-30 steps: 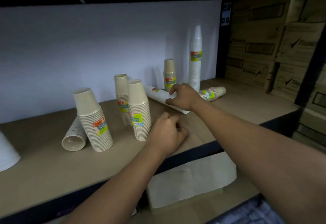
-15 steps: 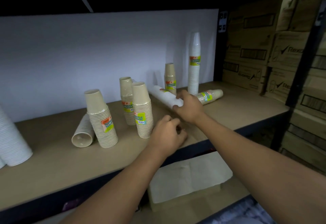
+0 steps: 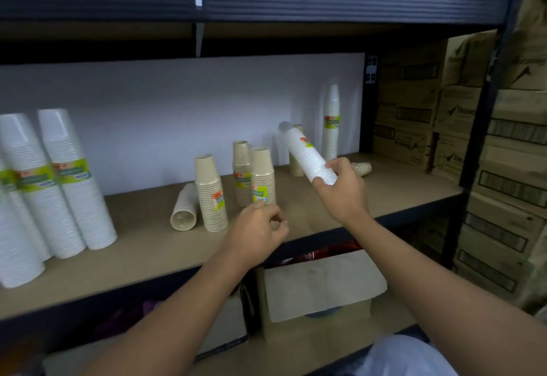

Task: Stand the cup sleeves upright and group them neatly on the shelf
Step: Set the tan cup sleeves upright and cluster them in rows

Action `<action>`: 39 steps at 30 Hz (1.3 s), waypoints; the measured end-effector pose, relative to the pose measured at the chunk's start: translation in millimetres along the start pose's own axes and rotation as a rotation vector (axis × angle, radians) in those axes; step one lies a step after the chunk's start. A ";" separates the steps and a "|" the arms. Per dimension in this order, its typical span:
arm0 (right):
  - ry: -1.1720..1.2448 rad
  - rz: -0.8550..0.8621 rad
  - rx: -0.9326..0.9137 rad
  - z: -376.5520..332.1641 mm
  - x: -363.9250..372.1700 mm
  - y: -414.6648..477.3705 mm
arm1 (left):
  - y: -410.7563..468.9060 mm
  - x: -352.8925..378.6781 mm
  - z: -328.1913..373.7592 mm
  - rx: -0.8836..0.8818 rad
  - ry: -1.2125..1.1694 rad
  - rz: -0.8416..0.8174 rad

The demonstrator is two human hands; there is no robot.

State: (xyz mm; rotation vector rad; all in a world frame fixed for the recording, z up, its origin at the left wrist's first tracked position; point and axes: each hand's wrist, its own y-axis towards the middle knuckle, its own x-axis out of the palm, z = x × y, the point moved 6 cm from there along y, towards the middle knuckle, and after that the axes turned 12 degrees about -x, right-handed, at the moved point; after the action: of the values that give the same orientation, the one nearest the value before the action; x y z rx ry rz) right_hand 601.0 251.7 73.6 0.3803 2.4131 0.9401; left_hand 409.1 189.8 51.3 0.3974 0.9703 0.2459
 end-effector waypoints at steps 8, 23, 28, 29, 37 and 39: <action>0.001 0.074 -0.039 -82.5 3.3 -4.2 | -29.5 -69.8 -32.3 -0.043 0.021 0.132; 0.193 -0.115 -0.123 -198.5 98.9 -48.3 | -83.6 -159.1 -150.7 -0.340 0.202 0.282; 0.192 -0.198 -0.129 -213.3 146.3 -68.2 | -95.6 -171.3 -184.3 -0.423 0.229 0.294; 0.188 -0.207 -0.122 -213.3 153.9 -71.4 | -97.1 -172.4 -189.5 -0.436 0.226 0.293; 0.231 -0.251 -0.030 -199.5 218.1 -93.6 | -100.0 -179.9 -230.2 -0.513 0.255 0.266; 0.188 -0.240 -0.015 -196.1 228.9 -96.6 | -98.2 -180.1 -238.9 -0.517 0.263 0.263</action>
State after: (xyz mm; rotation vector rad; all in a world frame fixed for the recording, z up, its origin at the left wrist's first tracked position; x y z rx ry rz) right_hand 295.5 173.6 46.2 -0.0065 2.5462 0.9199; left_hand 113.4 85.4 23.8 0.0135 1.0671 0.7846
